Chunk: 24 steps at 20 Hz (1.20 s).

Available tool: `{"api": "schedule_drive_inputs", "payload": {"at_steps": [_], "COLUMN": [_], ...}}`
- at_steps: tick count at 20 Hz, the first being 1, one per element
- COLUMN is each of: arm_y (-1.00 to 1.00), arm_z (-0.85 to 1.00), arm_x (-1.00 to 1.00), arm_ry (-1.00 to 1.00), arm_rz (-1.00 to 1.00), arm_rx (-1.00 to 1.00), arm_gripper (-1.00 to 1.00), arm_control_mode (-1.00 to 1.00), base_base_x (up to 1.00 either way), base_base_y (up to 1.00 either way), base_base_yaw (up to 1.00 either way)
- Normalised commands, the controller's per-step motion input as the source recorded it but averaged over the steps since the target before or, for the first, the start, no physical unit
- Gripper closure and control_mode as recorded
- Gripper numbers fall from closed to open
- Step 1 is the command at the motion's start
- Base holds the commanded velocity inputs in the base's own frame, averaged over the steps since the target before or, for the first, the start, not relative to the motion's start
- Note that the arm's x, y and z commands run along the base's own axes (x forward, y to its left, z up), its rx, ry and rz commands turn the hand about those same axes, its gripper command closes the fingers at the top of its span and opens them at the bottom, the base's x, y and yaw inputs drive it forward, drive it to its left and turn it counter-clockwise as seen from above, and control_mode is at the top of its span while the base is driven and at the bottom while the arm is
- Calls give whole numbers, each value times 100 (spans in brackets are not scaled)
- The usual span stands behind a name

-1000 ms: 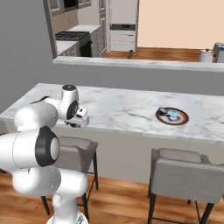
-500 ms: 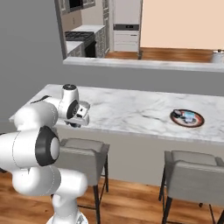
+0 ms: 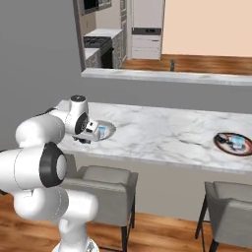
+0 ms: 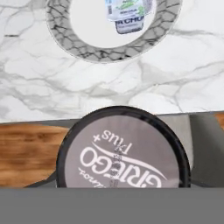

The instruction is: Place two yogurt containers on each plate.

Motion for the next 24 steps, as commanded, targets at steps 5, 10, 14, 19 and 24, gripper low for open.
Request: {"api": "schedule_drive_inputs", "payload": {"at_steps": [5, 10, 14, 19, 24], "arm_y": [0, 0, 0, 1, 2], "arm_z": [0, 0, 0, 0, -4], "arm_x": [0, 0, 0, 68, 95], "arm_ry": [0, 0, 0, 0, 0], "arm_rz": [0, 0, 0, 0, 0], "arm_rx": [0, 0, 0, 0, 0], "arm_gripper": [100, 100, 100, 100, 100], "arm_control_mode": [100, 100, 100, -100, -100], "base_base_x": [44, 48, 59, 12, 0], "base_base_y": [46, 34, 8, 1, 0], "base_base_yaw": [0, 0, 0, 0, 0]}}
